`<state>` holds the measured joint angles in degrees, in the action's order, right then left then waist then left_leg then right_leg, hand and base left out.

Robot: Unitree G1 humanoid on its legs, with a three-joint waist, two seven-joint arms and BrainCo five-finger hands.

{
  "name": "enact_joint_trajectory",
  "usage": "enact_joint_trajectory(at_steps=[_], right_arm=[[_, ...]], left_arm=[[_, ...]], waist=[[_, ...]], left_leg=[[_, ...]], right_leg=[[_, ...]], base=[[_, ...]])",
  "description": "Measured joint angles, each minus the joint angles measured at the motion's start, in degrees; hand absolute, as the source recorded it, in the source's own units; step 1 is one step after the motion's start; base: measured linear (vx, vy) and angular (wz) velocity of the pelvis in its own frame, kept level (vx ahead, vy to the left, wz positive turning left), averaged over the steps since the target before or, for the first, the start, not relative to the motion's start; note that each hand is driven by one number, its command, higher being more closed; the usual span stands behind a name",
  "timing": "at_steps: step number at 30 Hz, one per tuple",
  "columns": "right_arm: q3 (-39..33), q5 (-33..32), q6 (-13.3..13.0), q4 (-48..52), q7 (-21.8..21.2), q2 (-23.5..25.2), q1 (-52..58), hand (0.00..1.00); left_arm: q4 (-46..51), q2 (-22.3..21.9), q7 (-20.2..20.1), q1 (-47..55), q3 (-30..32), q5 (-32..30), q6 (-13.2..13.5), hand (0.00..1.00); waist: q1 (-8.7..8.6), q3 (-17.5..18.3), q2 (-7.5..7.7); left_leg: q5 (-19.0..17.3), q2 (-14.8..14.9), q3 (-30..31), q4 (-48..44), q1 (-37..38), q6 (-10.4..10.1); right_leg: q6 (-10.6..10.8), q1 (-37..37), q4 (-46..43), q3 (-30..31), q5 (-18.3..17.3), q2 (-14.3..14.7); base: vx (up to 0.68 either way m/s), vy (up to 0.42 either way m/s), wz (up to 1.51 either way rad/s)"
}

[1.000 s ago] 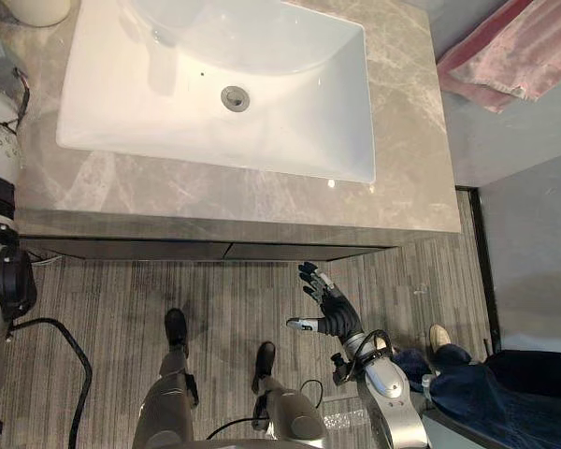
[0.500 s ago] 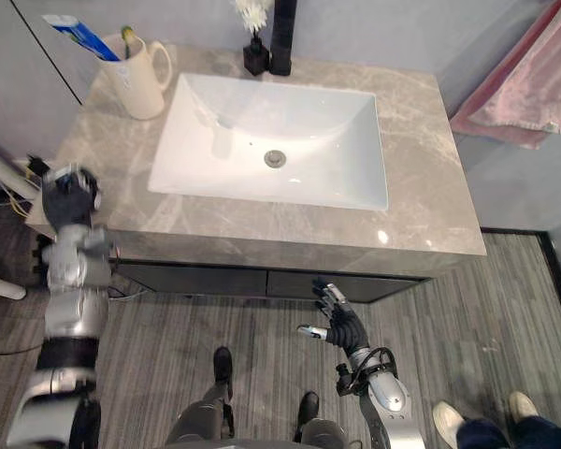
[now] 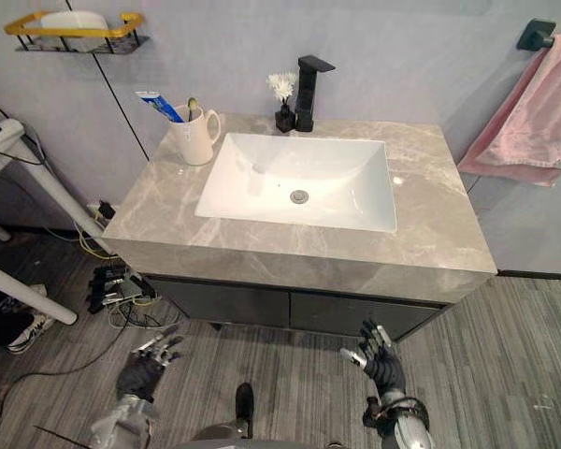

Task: Organize washtable

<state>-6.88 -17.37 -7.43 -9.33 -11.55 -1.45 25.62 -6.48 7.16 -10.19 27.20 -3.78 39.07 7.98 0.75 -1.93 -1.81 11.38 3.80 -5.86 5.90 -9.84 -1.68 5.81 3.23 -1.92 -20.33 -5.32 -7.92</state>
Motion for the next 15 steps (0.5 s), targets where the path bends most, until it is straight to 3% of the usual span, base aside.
enact_joint_trajectory(at_steps=[5,11,15], right_arm=[[1.3,0.1,0.2,-3.6,-0.1,0.5,0.0,0.00],[2.0,2.3,0.2,-4.0,0.5,0.5,-1.0,0.00],[2.4,3.2,0.1,-5.4,2.8,1.3,-5.1,0.00]], left_arm=[[-4.2,-0.3,-1.2,-2.1,-8.1,-2.8,-1.0,0.00],[-5.4,-0.1,0.3,-4.6,-9.0,-5.5,-1.2,0.00],[-5.4,0.1,2.3,-8.0,-10.1,-9.4,-1.1,0.00]], waist=[[-0.15,0.6,-0.22],[-0.01,0.8,0.24],[-0.01,0.6,0.61]], left_leg=[[-0.2,0.1,-0.2,0.0,0.7,0.0],[-0.9,0.1,-1.3,0.0,1.2,-0.2],[-1.7,1.2,-7.4,0.0,1.7,-0.4]], right_leg=[[0.3,0.6,0.0,0.3,-0.2,0.0],[0.6,0.5,0.1,1.7,-0.6,-0.2],[0.5,-3.4,-1.3,8.2,0.0,-0.3]], base=[[0.00,-0.006,-0.01],[0.03,-0.011,-0.10],[0.05,-0.010,-0.76]])
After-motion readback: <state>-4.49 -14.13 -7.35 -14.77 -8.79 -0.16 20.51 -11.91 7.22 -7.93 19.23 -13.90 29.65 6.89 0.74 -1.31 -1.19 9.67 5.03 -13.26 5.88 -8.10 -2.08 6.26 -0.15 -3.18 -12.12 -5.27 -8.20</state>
